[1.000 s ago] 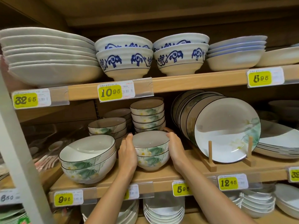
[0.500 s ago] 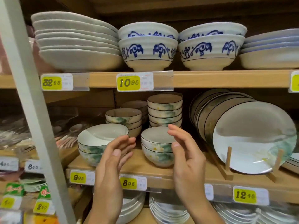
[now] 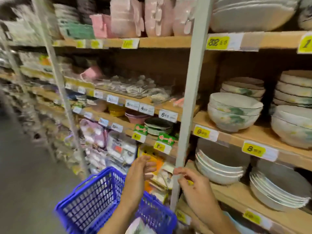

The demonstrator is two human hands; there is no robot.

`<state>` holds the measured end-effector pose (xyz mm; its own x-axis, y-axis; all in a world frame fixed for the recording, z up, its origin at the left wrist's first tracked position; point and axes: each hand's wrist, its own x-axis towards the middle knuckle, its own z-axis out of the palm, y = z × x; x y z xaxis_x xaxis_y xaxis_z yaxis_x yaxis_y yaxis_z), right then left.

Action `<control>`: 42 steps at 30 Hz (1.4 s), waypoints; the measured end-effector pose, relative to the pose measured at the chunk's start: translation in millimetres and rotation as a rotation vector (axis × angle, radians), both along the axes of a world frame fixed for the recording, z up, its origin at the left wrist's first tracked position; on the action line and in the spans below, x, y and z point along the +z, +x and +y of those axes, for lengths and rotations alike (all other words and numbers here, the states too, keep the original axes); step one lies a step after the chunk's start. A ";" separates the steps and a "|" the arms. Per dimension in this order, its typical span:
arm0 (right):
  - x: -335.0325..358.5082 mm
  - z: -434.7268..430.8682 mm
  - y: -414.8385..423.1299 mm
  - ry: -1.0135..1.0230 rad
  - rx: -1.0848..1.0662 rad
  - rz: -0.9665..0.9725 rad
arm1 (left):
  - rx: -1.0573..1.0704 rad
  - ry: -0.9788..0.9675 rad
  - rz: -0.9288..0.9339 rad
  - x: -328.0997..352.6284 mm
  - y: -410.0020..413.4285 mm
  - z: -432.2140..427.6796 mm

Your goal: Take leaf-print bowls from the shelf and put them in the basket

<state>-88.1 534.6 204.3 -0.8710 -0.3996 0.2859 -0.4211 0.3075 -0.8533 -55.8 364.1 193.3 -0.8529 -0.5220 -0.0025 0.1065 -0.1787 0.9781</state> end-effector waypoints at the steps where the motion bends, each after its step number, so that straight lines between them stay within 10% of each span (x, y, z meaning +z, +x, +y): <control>1: -13.8 -21.3 5.8 0.054 0.005 -0.014 | 0.012 0.004 -0.055 -13.1 11.2 -23.8; 28: -310.3 -224.0 -88.5 0.952 0.326 -0.675 | 0.412 0.674 -0.921 -290.9 7.3 -117.7; 42: -406.9 -253.3 -92.2 1.346 0.143 -0.519 | 0.522 0.709 -1.080 -401.2 -25.5 -91.0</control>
